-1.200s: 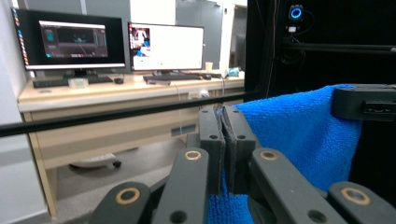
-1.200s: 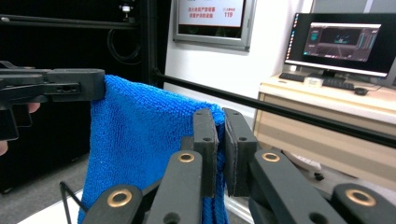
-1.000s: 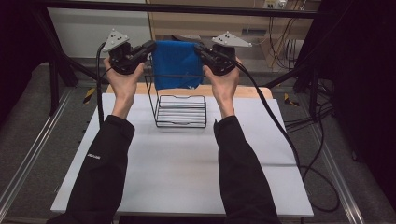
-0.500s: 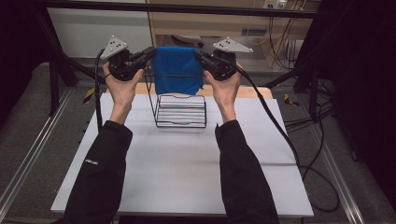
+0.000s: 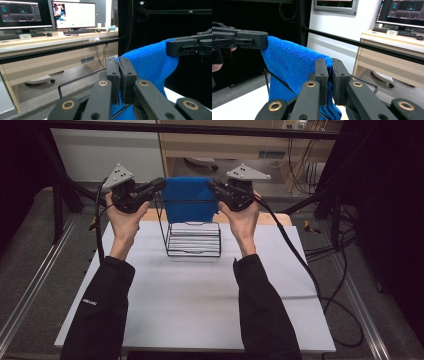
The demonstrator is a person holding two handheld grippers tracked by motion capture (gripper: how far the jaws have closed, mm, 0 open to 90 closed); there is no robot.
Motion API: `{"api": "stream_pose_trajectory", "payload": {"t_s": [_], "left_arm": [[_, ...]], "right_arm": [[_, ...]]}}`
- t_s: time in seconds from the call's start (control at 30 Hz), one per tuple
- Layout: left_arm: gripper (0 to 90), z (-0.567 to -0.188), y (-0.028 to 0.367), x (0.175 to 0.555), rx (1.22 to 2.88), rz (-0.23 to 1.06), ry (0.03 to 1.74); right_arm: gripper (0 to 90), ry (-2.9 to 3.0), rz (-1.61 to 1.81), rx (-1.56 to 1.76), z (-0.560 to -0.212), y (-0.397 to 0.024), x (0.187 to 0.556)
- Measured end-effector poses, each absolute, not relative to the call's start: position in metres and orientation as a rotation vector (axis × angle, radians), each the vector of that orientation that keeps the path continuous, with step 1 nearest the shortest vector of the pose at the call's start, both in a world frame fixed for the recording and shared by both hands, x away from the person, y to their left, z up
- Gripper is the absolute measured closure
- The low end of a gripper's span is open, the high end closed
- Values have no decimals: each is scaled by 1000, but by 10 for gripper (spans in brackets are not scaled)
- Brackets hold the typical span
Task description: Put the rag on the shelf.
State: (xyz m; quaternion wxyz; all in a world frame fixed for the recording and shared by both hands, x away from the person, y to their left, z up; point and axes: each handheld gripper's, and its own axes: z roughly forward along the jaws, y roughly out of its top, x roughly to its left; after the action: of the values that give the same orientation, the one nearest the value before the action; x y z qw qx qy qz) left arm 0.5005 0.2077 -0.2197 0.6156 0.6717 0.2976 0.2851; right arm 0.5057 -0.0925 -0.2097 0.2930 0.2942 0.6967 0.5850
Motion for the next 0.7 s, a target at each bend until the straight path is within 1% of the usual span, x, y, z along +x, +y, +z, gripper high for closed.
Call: {"api": "stream_pose_trajectory", "payload": {"t_s": [0.27, 0.4, 0.7], "left_arm": [[868, -223, 209, 493, 1584, 631, 662], [866, -225, 210, 488, 1601, 610, 658], [858, -227, 203, 480, 1692, 614, 672]], "right_arm": [[837, 1894, 1530, 765, -209, -94, 497], [836, 1921, 1538, 782, -214, -97, 494], [836, 1971, 1513, 804, -226, -99, 492]]}}
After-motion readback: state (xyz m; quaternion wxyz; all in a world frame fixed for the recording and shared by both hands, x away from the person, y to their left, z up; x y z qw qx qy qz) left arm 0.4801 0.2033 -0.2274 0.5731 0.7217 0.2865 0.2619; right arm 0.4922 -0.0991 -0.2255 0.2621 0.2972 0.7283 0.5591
